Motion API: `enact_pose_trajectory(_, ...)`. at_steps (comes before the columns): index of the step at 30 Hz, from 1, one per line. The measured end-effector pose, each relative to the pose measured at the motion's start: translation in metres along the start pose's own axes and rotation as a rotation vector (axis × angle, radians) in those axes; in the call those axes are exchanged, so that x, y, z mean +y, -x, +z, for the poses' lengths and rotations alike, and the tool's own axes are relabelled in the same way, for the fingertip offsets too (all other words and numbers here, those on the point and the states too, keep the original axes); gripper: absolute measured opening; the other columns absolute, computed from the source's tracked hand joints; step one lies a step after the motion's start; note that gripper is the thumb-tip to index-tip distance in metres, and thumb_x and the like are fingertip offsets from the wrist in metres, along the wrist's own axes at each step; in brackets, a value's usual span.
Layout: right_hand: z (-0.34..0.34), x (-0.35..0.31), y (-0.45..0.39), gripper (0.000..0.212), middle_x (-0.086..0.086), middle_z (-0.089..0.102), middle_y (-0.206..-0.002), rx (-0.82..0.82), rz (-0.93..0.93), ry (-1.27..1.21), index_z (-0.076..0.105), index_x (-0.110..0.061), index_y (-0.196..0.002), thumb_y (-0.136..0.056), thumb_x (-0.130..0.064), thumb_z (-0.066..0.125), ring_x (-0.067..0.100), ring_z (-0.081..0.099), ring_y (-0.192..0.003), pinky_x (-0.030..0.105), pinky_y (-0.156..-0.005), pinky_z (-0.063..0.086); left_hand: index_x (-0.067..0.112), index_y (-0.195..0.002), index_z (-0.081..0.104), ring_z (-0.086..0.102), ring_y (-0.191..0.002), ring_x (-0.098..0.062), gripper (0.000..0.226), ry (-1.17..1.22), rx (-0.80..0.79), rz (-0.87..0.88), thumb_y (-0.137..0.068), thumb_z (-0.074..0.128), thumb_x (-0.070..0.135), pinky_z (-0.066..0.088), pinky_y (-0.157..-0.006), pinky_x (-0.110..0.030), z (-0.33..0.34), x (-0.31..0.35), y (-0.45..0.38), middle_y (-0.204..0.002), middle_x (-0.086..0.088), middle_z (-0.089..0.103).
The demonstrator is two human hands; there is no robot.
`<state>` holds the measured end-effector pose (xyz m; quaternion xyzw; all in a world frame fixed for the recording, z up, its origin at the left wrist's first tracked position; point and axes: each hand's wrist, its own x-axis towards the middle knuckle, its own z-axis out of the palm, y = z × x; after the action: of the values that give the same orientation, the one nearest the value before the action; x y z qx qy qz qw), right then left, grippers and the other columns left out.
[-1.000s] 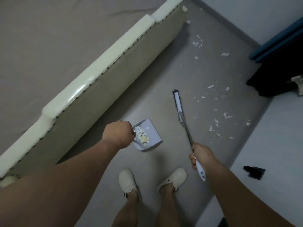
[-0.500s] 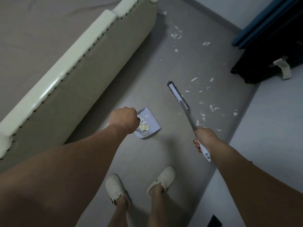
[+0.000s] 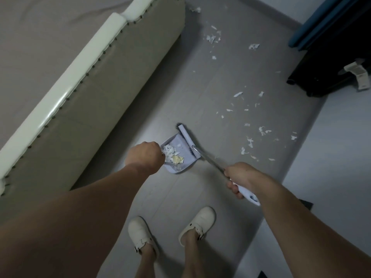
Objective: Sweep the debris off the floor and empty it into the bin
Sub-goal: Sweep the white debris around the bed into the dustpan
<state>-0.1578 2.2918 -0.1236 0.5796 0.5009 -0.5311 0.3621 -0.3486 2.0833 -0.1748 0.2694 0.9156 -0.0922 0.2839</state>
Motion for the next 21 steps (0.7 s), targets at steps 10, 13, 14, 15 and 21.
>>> enact_pose_trajectory(10, -0.003, -0.019, -0.02, 0.011, 0.006, 0.056, -0.067, 0.097, -0.096, 0.801, 0.071, -0.002, -0.091, -0.082, -0.003, 0.065, 0.018, 0.048, -0.052, 0.022, -0.058, 0.044, 0.02, -0.084, 0.062, 0.06, -0.071, -0.024, 0.022, -0.027, 0.018, 0.003, -0.091, 0.045, 0.033, 0.048, -0.062, -0.031, 0.003, 0.017, 0.004, -0.081, 0.0, 0.065)
enact_pose_trajectory(13, 0.002, -0.002, -0.024, 0.023, 0.01, 0.046, -0.06, -0.012, -0.035, 0.354, 0.068, 0.0, -0.098, -0.089, -0.001, 0.046, 0.019, 0.034, -0.047, 0.023, -0.054, 0.033, 0.022, -0.086, 0.065, 0.06, -0.07, -0.021, 0.025, -0.043, 0.017, 0.003, -0.092, 0.044, 0.034, 0.052, -0.065, -0.031, 0.001, 0.011, 0.003, -0.079, 0.002, 0.065)
enact_pose_trajectory(14, 0.002, 0.01, -0.021, 0.033, 0.011, 0.044, -0.063, -0.011, -0.032, 0.185, 0.064, -0.004, -0.113, -0.091, 0.0, 0.039, 0.018, 0.032, -0.049, 0.025, -0.053, 0.03, 0.022, -0.086, 0.066, 0.059, -0.068, -0.02, 0.026, -0.049, 0.012, 0.005, -0.093, 0.044, 0.034, 0.053, -0.065, -0.031, 0.001, 0.007, 0.003, -0.076, 0.003, 0.063)
enact_pose_trajectory(15, 0.0, 0.021, -0.015, 0.042, 0.012, 0.044, -0.065, -0.002, -0.038, 0.082, 0.059, -0.011, -0.127, -0.093, 0.0, 0.036, 0.017, 0.032, -0.049, 0.025, -0.05, 0.027, 0.023, -0.086, 0.066, 0.059, -0.067, -0.019, 0.026, -0.053, 0.01, 0.009, -0.093, 0.044, 0.034, 0.054, -0.065, -0.032, 0.001, 0.005, 0.003, -0.075, 0.004, 0.062)
enact_pose_trajectory(21, -0.021, 0.079, 0.013, 0.052, 0.007, 0.04, -0.061, 0.11, -0.068, -0.261, 0.048, -0.037, -0.141, -0.095, -0.016, 0.033, 0.014, 0.029, -0.037, 0.017, -0.044, 0.023, 0.023, -0.087, 0.067, 0.06, -0.068, -0.019, 0.026, -0.037, 0.008, 0.042, -0.091, 0.044, 0.034, 0.055, -0.065, -0.031, -0.003, -0.008, 0.002, -0.075, 0.005, 0.063)
